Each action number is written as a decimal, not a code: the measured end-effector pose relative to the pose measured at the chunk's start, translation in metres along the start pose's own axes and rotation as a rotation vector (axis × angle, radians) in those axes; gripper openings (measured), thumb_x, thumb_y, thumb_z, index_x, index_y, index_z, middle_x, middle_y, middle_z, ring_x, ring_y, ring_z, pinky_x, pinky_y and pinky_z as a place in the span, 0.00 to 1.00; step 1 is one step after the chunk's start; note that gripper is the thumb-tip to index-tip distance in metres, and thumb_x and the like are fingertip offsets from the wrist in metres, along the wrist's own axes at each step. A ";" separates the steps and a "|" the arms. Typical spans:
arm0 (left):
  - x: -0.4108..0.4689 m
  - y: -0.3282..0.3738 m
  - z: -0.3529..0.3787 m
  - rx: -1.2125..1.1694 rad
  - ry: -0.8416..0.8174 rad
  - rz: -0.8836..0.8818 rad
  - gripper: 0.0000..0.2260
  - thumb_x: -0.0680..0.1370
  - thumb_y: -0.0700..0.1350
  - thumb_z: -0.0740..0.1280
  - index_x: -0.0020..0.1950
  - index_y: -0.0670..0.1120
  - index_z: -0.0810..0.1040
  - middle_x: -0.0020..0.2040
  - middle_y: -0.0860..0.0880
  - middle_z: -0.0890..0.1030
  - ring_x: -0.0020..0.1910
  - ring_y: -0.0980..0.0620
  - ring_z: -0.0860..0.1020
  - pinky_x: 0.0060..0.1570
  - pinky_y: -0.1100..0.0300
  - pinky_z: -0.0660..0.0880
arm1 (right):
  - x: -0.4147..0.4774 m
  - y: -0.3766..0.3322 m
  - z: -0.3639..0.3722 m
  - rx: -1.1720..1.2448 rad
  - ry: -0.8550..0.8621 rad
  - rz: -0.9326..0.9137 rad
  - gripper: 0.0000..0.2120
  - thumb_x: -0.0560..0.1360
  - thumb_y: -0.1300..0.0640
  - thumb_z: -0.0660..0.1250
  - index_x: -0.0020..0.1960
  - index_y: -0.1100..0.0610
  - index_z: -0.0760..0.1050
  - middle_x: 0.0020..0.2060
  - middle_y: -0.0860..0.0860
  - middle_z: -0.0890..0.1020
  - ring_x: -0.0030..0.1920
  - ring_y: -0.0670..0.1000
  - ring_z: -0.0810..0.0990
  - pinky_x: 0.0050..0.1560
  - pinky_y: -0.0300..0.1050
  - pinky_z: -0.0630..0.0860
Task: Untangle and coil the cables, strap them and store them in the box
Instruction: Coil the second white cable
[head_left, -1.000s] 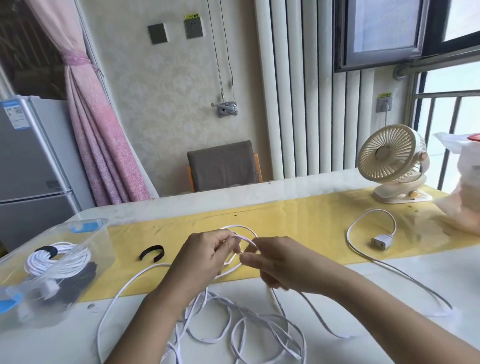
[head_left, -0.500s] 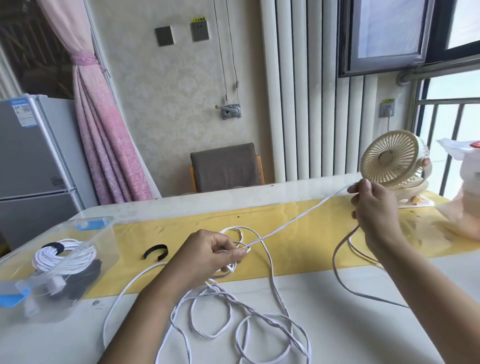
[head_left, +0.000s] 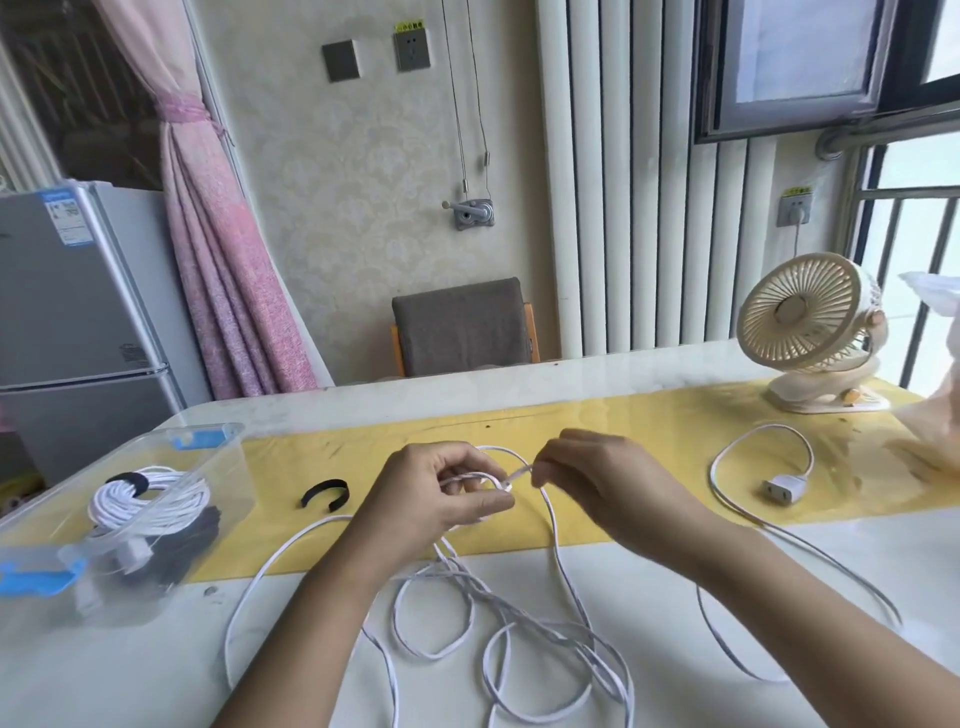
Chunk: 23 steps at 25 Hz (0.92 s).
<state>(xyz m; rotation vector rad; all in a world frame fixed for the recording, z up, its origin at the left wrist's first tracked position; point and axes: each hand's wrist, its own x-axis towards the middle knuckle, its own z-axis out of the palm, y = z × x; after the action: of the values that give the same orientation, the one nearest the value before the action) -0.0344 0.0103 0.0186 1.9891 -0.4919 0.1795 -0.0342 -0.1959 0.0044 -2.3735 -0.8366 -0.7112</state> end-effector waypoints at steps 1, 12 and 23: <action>0.001 -0.001 -0.005 0.056 0.015 0.029 0.09 0.64 0.47 0.80 0.41 0.52 0.83 0.30 0.58 0.73 0.30 0.59 0.67 0.33 0.71 0.65 | 0.002 0.001 -0.008 0.015 0.095 0.046 0.09 0.79 0.55 0.61 0.43 0.54 0.76 0.31 0.42 0.74 0.33 0.44 0.71 0.33 0.37 0.66; 0.010 -0.030 -0.065 -0.045 0.853 -0.052 0.12 0.79 0.50 0.63 0.39 0.49 0.80 0.32 0.49 0.74 0.28 0.57 0.66 0.34 0.61 0.65 | -0.024 0.108 -0.087 0.040 0.669 0.945 0.15 0.78 0.59 0.55 0.48 0.63 0.80 0.46 0.64 0.81 0.50 0.63 0.77 0.47 0.50 0.69; 0.011 -0.039 -0.058 0.185 0.682 -0.223 0.11 0.76 0.43 0.61 0.42 0.48 0.84 0.32 0.45 0.72 0.34 0.49 0.68 0.33 0.60 0.65 | -0.020 0.095 -0.031 -0.647 -0.222 0.609 0.32 0.71 0.65 0.60 0.74 0.53 0.59 0.72 0.55 0.63 0.74 0.57 0.55 0.74 0.53 0.43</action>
<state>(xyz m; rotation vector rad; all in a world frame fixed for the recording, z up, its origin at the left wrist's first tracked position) -0.0034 0.0741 0.0162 1.9888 0.1905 0.7500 0.0074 -0.2872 -0.0135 -3.0903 0.1092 -0.5065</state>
